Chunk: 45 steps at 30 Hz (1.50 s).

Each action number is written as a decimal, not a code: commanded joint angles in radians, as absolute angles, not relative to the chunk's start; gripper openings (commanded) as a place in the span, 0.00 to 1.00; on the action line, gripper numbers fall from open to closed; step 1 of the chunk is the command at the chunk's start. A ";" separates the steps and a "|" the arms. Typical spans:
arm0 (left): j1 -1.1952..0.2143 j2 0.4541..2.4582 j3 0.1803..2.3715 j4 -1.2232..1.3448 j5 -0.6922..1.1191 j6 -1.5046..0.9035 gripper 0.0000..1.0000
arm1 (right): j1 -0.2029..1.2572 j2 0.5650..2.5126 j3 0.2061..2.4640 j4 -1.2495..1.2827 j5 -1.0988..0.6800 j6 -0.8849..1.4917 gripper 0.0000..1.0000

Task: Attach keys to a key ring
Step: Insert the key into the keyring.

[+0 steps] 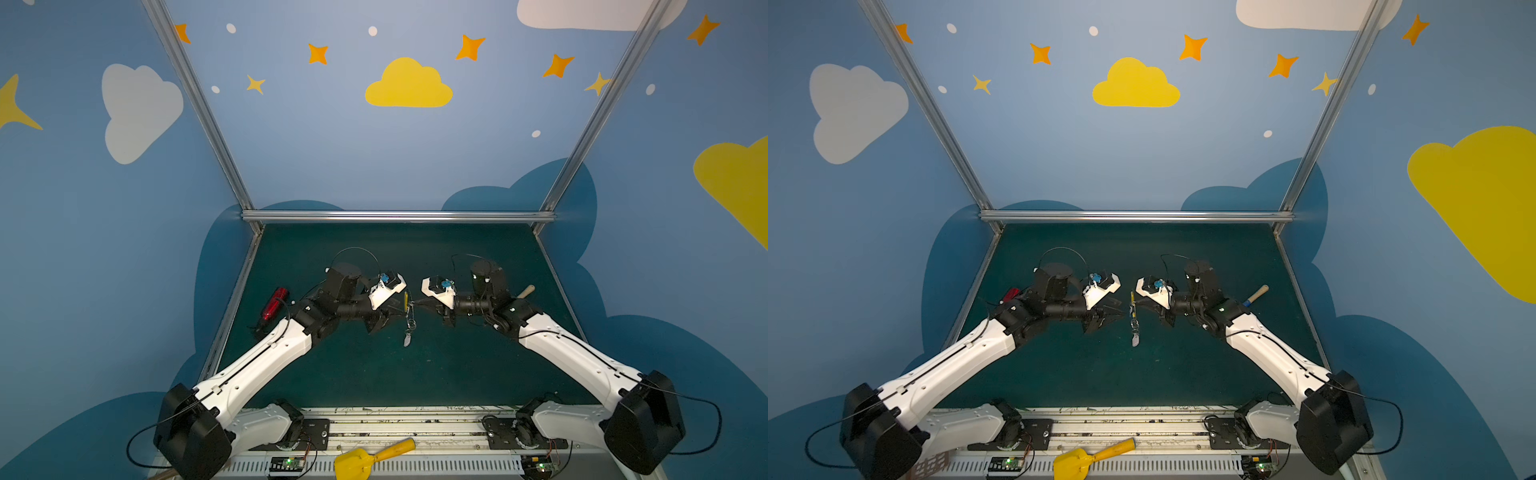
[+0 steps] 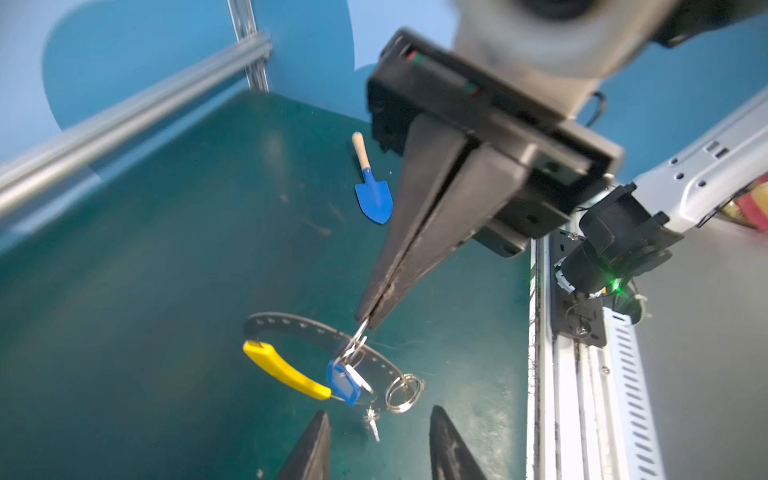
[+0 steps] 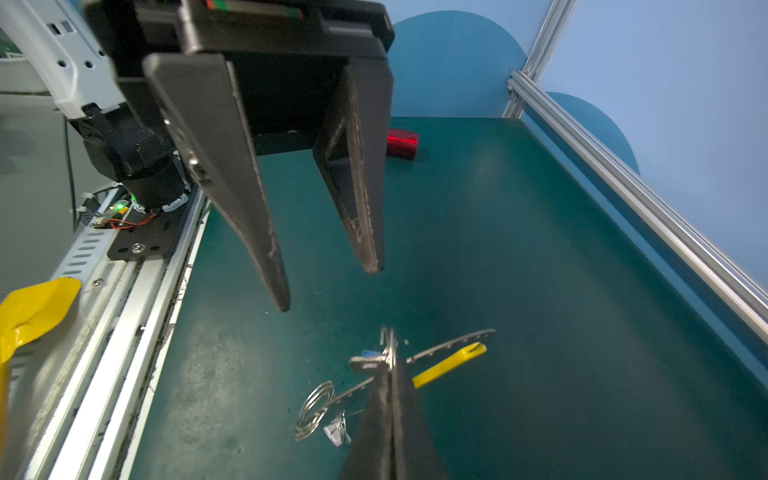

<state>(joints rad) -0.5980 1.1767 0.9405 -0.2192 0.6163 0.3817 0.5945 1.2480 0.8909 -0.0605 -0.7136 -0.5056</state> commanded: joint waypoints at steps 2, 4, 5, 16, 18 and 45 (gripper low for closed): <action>-0.598 1.197 0.967 -0.177 0.635 0.498 0.40 | 0.586 1.268 0.915 -0.010 -0.809 -0.468 0.00; -0.600 1.221 0.998 -0.225 0.642 0.546 0.40 | 0.584 1.273 0.923 -0.012 -0.824 -0.468 0.00; -0.601 1.232 1.010 -0.233 0.641 0.553 0.39 | 0.584 1.277 0.926 -0.013 -0.836 -0.468 0.00; -0.603 1.270 1.049 -0.280 0.667 0.633 0.26 | 0.583 1.294 0.940 -0.011 -0.890 -0.469 0.00; -0.603 1.272 1.052 -0.286 0.678 0.642 0.23 | 0.583 1.299 0.945 -0.013 -0.893 -0.469 0.00; -0.650 1.357 1.294 -0.697 0.609 0.880 0.03 | 0.581 1.327 1.012 -0.198 -0.902 -0.581 0.19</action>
<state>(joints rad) -0.6319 1.3487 1.2518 -0.5900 0.6300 0.8108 0.5850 1.3178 0.9821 -0.1528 -0.8921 -0.5488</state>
